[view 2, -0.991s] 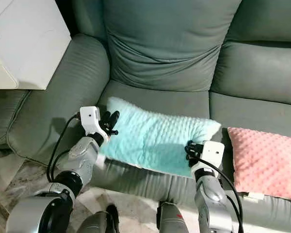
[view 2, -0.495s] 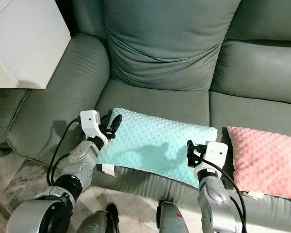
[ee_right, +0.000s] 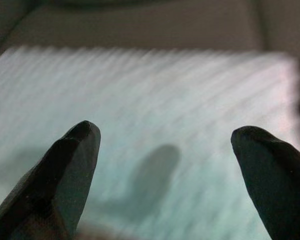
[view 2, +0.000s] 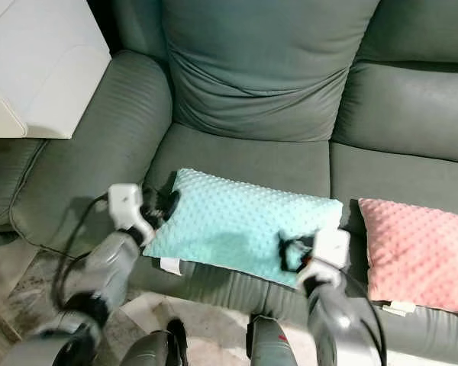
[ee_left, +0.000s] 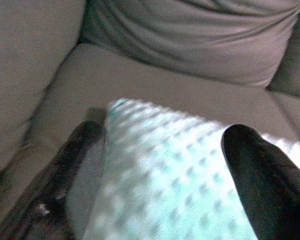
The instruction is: Move the pillow to the sofa
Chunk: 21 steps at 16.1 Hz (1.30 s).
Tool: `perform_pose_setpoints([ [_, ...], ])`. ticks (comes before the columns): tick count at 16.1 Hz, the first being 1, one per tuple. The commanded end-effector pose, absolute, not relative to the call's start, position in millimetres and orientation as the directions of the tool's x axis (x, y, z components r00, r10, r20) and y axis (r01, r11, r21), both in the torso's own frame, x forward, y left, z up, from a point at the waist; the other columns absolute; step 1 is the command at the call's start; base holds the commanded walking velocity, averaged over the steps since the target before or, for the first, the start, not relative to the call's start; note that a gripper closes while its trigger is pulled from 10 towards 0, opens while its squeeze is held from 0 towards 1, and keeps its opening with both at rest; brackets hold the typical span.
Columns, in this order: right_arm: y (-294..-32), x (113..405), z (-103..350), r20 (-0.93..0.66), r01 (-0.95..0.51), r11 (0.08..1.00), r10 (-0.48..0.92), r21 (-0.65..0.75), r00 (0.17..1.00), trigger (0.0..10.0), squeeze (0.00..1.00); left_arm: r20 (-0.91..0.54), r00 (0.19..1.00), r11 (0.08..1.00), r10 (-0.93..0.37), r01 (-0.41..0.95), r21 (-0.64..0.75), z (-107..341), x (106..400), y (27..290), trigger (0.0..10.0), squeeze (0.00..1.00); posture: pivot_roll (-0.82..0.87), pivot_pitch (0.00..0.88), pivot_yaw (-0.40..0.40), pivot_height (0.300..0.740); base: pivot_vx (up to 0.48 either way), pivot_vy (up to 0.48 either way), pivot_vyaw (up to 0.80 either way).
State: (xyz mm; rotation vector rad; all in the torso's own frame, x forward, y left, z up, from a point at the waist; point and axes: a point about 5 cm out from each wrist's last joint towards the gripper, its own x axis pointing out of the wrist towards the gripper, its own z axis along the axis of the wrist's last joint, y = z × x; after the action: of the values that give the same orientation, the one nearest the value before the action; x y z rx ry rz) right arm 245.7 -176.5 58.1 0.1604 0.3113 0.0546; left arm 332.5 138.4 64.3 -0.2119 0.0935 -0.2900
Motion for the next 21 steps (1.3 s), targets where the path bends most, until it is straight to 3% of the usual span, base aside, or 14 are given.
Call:
perform_pose_setpoints([
  [1,-175,232,44,-0.387,-0.05,0.984,0.113,0.169,0.915,10.0,1.0,-0.112,0.95,0.942,-0.293,0.266,-0.207,51,323,147,10.0,1.0,-0.21,0.328,0.087,0.74,0.0,0.0,0.0],
  [5,-193,198,0,-0.592,-0.042,0.997,0.075,0.07,0.803,10.0,1.0,-0.225,0.919,0.941,-0.324,0.29,-0.172,21,291,157,10.0,1.0,-0.2,0.319,0.086,0.74,0.0,0.0,0.0],
  [7,-191,188,-12,-0.657,-0.172,0.984,0.105,-0.038,0.747,10.0,1.0,-0.214,0.915,0.936,-0.343,0.315,-0.156,24,282,159,10.0,1.0,-0.19,0.313,0.087,0.74,0.0,0.0,0.0],
  [9,-190,185,-29,-0.704,-0.206,0.978,0.132,-0.022,0.698,10.0,1.0,-0.174,0.9,0.915,-0.4,0.38,-0.133,35,276,150,10.0,1.0,-0.16,0.31,0.089,0.74,0.0,0.0,0.0],
  [11,-190,188,-36,-0.687,-0.227,0.974,0.155,-0.014,0.71,10.0,1.0,-0.167,0.892,0.906,-0.42,0.403,-0.131,39,271,145,10.0,1.0,-0.14,0.311,0.093,0.74,0.0,0.0,0.0],
  [12,-190,193,-33,-0.618,-0.233,0.972,0.19,0.01,0.763,10.0,1.0,-0.188,0.888,0.907,-0.421,0.403,-0.124,38,265,143,10.0,1.0,-0.14,0.309,0.096,0.74,0.0,0.0,0.0],
  [13,-191,194,-32,-0.595,-0.236,0.972,0.197,0.013,0.779,10.0,1.0,-0.197,0.884,0.905,-0.424,0.405,-0.13,39,261,142,10.0,0.38,-0.13,0.308,0.098,0.74,0.0,0.0,0.0],
  [14,-194,195,-33,-0.592,-0.25,0.968,0.207,0.011,0.778,10.0,1.0,-0.209,0.874,0.898,-0.438,0.419,-0.13,40,256,141,10.0,0.0,-0.12,0.31,0.1,0.74,0.0,0.0,0.0],
  [19,-206,206,-38,-0.56,-0.237,0.972,0.191,-0.01,0.806,10.0,1.0,-0.24,0.865,0.898,-0.44,0.421,-0.127,47,250,143,10.0,0.0,-0.1,0.314,0.113,0.74,0.0,0.0,0.0],
  [20,-206,208,-39,-0.563,-0.241,0.97,0.187,-0.023,0.805,10.0,0.44,-0.243,0.865,0.899,-0.438,0.42,-0.124,48,250,143,10.0,0.0,-0.1,0.317,0.121,0.74,0.0,0.0,0.0],
  [21,-209,209,-41,-0.569,-0.23,0.973,0.168,-0.038,0.805,10.0,0.21,-0.247,0.864,0.899,-0.438,0.421,-0.122,50,250,144,10.0,0.0,-0.09,0.318,0.127,0.74,0.0,0.0,0.0],
])
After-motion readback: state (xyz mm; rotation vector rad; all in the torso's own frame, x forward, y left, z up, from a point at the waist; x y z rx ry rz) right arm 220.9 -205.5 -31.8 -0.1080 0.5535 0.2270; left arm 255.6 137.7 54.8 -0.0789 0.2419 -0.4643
